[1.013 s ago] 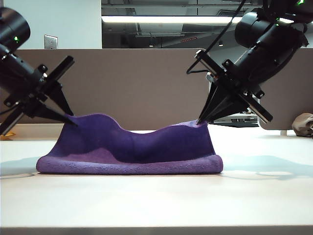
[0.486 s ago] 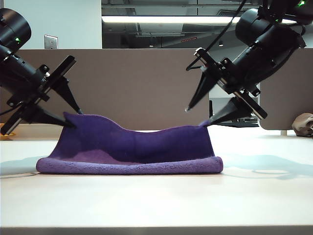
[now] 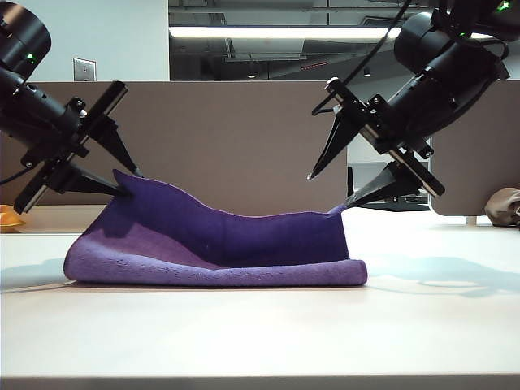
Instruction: Fold the bottom of the cloth upward, then fold it vertically to form a square shape.
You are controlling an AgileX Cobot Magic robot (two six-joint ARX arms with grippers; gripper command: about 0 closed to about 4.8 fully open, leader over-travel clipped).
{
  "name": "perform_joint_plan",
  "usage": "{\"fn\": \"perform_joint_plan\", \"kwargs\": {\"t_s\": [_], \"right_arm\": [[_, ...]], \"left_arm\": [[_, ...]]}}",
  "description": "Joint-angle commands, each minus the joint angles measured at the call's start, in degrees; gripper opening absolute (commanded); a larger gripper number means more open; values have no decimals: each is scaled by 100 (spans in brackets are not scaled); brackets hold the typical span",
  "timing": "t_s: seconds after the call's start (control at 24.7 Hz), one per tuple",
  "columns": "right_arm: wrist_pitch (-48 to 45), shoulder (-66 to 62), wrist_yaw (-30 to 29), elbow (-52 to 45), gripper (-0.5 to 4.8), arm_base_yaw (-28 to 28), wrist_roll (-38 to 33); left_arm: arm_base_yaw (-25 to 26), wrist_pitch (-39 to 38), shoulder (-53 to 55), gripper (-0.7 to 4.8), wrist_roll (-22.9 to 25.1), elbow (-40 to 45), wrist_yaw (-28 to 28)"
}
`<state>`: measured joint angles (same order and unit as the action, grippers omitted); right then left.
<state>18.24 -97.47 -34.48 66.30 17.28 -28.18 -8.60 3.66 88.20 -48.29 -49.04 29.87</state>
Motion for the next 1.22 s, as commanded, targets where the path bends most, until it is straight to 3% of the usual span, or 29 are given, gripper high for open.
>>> {"fn": "perform_joint_plan", "kwargs": {"t_s": [0.04, 0.61, 0.69, 0.85, 0.93, 1.13, 1.22], "right_arm": [[-175, 26, -11, 37, 285, -2, -96], [-68, 26, -260, 35, 285, 0, -328], [-229, 26, -387, 35, 285, 0, -391], [-1414, 26, -568, 37, 285, -55, -1419], [-1633, 26, -479, 37, 284, -63, -1528], [-1620, 24, -483, 35, 284, -190, -1534], [-1161, 26, -658, 35, 284, -232, -1403]], "left_arm": [[9, 61, -22, 125, -166, -15, -157], [9, -225, 15, 125, -146, -15, -168], [7, -223, 15, 126, -146, -15, -153], [7, -232, 15, 126, -146, -15, 77], [7, -236, 15, 126, -146, -15, 205], [7, -254, 15, 125, -153, -15, 356], [9, -273, 15, 125, -155, -15, 192]]}}
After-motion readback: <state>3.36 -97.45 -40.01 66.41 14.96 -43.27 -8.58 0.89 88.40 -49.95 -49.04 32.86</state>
